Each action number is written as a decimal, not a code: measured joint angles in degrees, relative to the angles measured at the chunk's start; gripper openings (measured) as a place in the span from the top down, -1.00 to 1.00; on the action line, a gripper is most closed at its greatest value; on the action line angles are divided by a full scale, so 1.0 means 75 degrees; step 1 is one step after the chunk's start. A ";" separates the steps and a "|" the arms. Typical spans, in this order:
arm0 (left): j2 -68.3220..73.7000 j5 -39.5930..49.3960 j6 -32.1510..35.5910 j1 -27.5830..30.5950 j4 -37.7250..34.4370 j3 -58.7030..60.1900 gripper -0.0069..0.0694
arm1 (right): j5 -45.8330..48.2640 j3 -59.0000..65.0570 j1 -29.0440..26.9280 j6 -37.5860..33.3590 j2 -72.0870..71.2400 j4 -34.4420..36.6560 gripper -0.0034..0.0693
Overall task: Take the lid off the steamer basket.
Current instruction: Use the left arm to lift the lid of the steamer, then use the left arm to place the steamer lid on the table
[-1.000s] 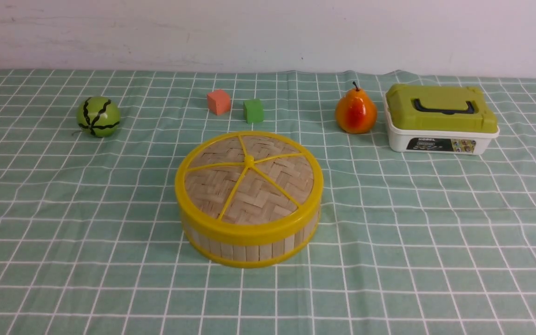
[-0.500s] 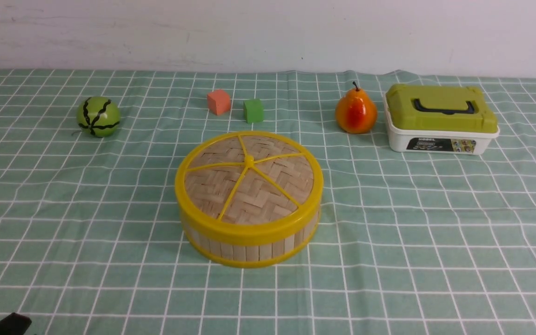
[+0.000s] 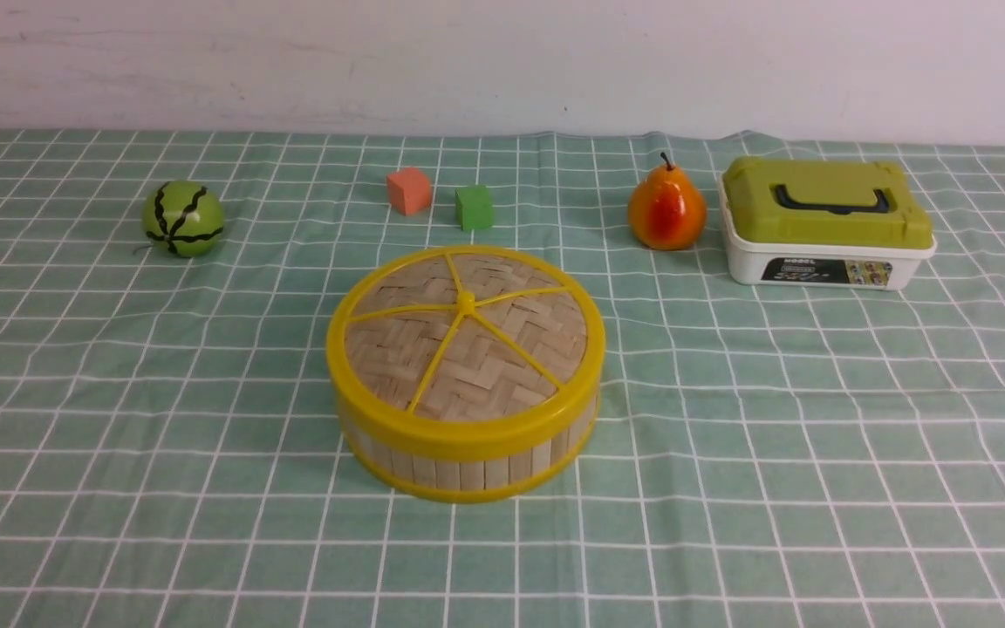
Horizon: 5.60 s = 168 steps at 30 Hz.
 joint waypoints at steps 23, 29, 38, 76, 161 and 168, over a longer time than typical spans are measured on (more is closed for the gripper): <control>0.3694 0.4145 0.2321 0.0000 0.4049 -0.3895 0.20 | 0.0000 0.0000 0.0000 0.0000 0.0000 0.0000 0.24; 0.6807 0.7475 0.3727 0.0000 0.4905 -0.6281 0.47 | 0.0000 0.0000 0.0000 0.0000 0.0000 0.0000 0.24; 1.1859 1.0476 0.4452 -0.0112 0.5100 -1.0789 0.85 | 0.0000 0.0000 0.0000 0.0000 0.0000 0.0000 0.24; 1.6965 1.0681 0.1539 -0.2752 0.9265 -1.5900 0.02 | 0.0000 0.0000 0.0000 0.0000 0.0000 0.0000 0.24; 1.3578 0.7190 0.1961 0.0889 0.8714 -0.8627 0.53 | 0.0000 0.0000 0.0000 0.0000 0.0000 0.0000 0.24; 1.3917 0.6794 0.1905 0.0889 0.8319 -0.8627 0.53 | 0.0000 0.0000 0.0000 0.0000 0.0000 0.0000 0.24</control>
